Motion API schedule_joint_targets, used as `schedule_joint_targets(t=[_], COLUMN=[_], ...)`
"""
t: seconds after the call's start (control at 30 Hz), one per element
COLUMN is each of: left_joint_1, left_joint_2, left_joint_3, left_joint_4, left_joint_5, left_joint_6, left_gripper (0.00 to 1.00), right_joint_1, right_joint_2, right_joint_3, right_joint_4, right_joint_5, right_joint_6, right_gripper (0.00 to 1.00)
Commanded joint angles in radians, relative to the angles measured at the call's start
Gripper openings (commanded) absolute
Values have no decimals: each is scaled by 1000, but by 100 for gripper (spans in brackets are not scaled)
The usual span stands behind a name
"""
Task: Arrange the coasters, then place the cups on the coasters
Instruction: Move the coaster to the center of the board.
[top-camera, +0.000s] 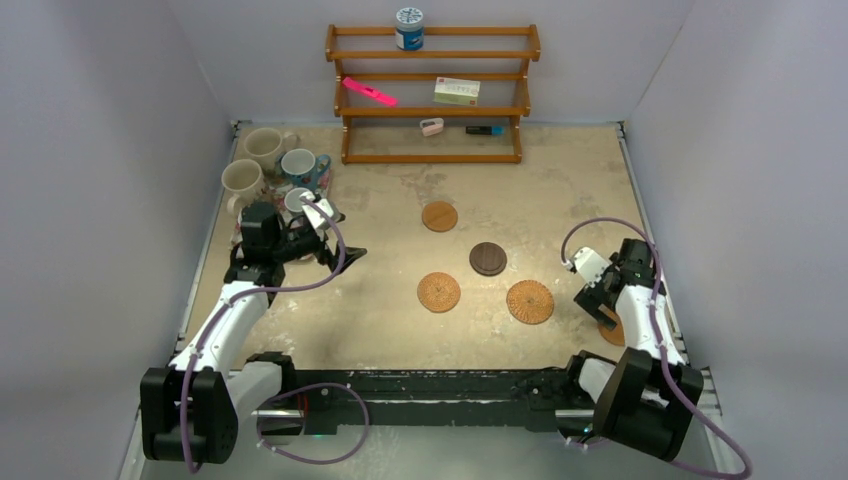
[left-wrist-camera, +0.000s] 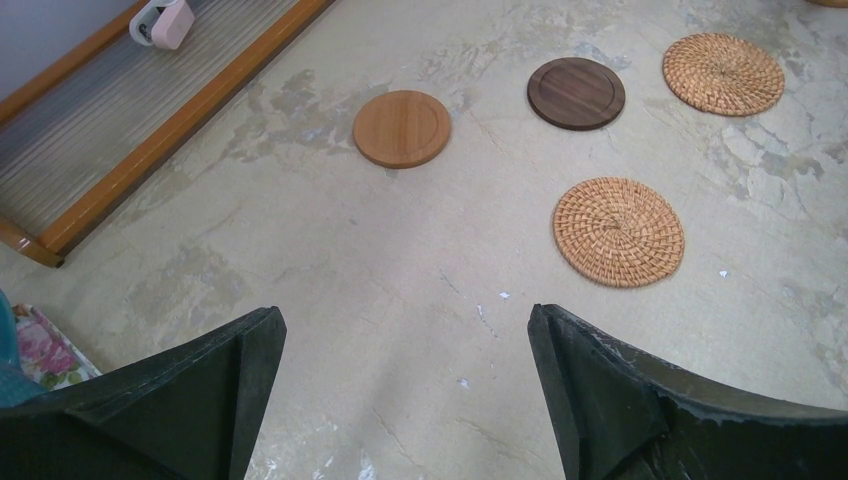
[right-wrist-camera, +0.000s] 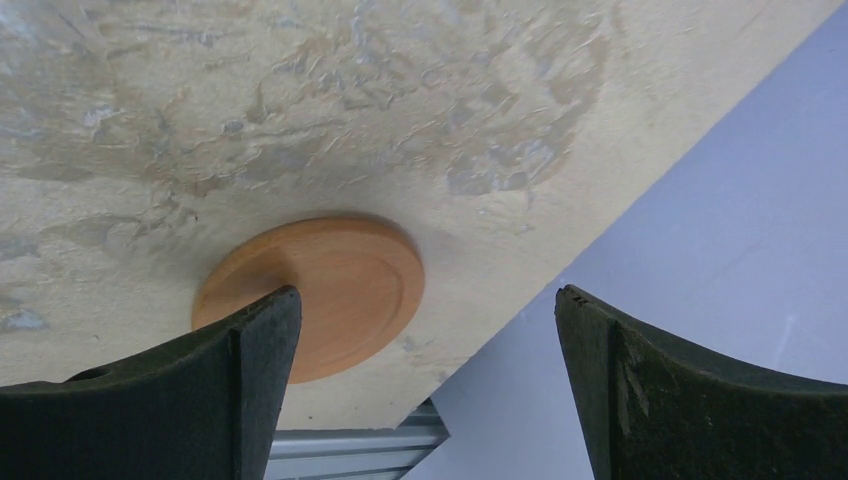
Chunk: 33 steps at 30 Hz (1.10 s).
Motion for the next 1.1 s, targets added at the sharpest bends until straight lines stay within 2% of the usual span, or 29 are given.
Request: schedule_joint_targets(t=[0.0,0.13,0.27,0.5,0.6,0.77,1.07], left_joint_1=[3,3,3,3,3,3,3], left_joint_2=[-16,-10,-5,-6,-5,20,44], left_joint_3=[36,37,37,37,36,43,61], left_joint_4=[18,19,19,19,20,15,-4], left_joint_5=[27,27,27,18,10,7,-5], left_joint_6=[16,16,15,20,23,29,38], left_gripper=[100,100,100,100,100,100,100], right_joint_1=[-39,-42,-42,-8,37,206,406], right_joint_2=[45,92,120,274,372,524,785], right_joint_3=[-26,-48,-57,12,34,69,333], right_joint_4=[19,53,143,276,380,549,651], right_joint_5=[15,-15,-137,-337,-332,-218,-126], right_joint_6=[-38,-35,-25,126,189,294,522], right_gripper=[99,99,99,99,99,99,99])
